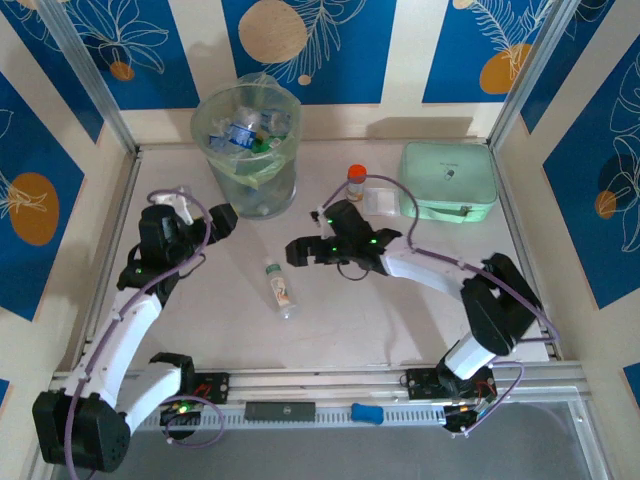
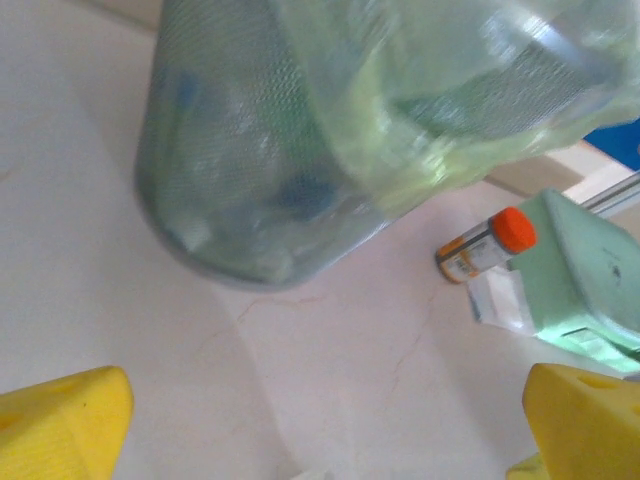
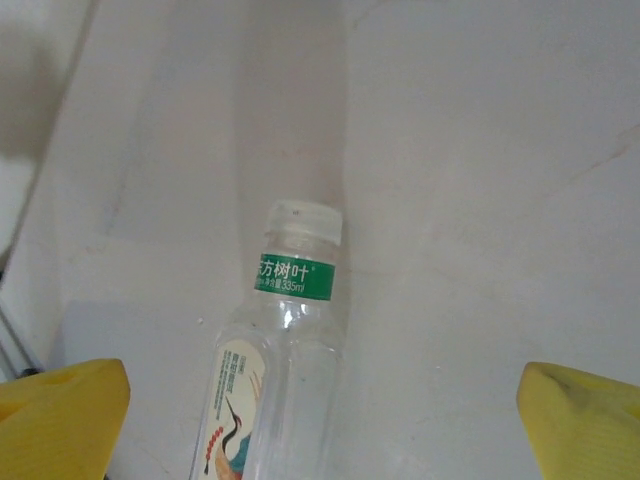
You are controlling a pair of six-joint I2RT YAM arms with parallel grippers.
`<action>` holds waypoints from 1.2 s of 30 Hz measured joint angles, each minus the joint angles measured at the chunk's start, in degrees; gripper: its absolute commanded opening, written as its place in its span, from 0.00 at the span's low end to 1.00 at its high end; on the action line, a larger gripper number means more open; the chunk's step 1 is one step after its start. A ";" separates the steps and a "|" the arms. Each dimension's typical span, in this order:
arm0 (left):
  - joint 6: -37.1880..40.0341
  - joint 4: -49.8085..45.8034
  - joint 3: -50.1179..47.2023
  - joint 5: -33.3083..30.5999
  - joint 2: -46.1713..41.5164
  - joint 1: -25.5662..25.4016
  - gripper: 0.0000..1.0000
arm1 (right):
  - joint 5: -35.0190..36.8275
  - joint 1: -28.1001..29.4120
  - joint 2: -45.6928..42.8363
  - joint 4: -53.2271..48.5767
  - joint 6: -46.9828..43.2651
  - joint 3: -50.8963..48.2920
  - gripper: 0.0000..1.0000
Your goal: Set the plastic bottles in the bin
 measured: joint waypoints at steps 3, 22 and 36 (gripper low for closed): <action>-3.69 2.25 -6.69 -1.22 -1.62 0.00 0.99 | 3.48 3.91 5.51 -4.83 2.16 5.14 0.98; -13.97 11.43 -18.16 -0.09 1.25 0.00 1.00 | 14.88 12.24 24.04 -24.96 4.52 25.57 0.75; -15.43 11.63 -18.99 -0.09 -1.27 0.00 0.99 | 15.13 12.26 25.81 -25.07 4.63 25.81 0.50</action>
